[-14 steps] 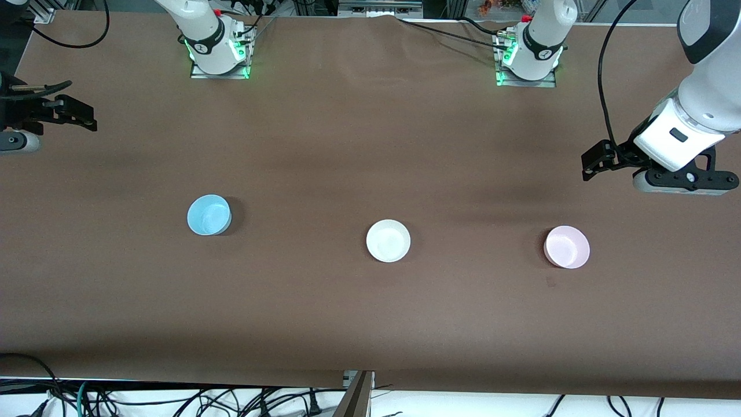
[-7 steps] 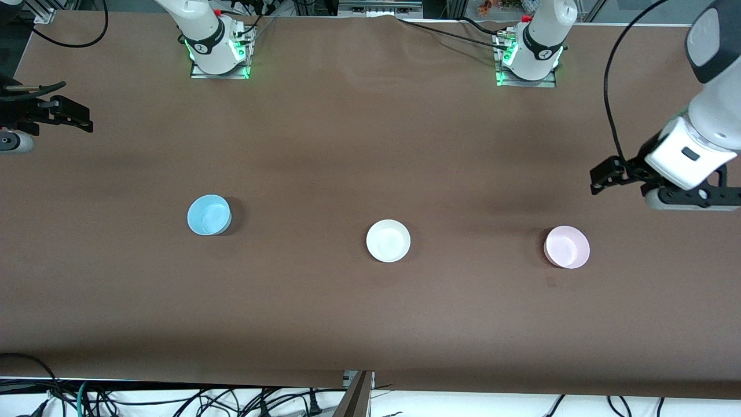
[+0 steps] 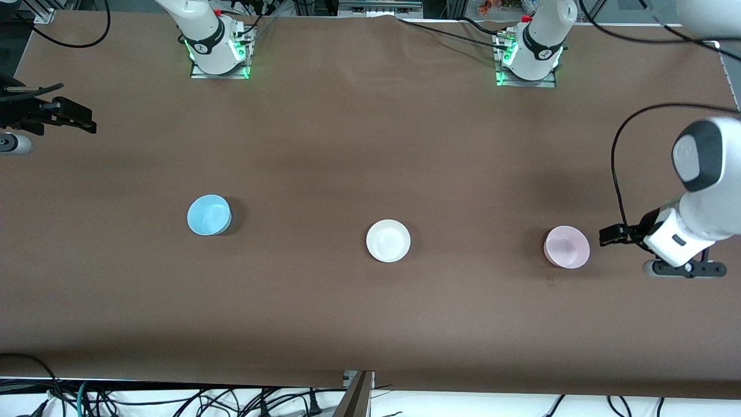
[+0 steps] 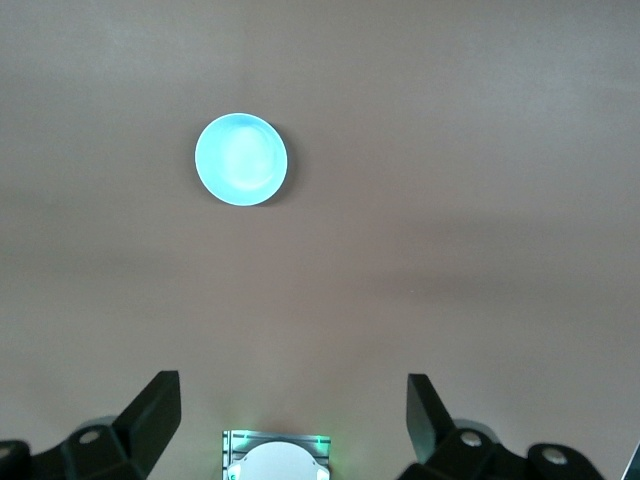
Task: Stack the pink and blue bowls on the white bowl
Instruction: 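Move the left gripper to the pink bowl while the right gripper reaches blue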
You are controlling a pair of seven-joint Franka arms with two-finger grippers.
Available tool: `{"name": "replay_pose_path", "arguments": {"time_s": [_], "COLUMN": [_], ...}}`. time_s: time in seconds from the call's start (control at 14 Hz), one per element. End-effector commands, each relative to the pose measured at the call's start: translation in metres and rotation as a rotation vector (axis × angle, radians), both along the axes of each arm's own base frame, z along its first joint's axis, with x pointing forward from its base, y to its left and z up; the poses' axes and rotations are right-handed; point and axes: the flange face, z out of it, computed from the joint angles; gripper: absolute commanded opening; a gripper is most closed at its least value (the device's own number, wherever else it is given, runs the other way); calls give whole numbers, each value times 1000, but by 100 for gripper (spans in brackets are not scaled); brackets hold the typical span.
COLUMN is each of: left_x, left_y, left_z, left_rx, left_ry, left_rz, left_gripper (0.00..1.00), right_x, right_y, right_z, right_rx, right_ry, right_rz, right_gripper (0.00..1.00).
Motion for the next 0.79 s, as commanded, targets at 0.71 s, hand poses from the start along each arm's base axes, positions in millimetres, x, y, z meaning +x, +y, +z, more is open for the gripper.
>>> {"name": "replay_pose_path", "arguments": {"time_s": [0.71], "left_x": [-52], "left_y": [35], "left_z": [-157], "left_rx": [0], "left_ry": [-69], "left_rz": [-2], "left_gripper": [100], "right_x": [63], "right_y": [-10], "right_z": [-111], "right_rx": [19], "right_ry": [68], "right_rz": [-18], "right_gripper": [100]}}
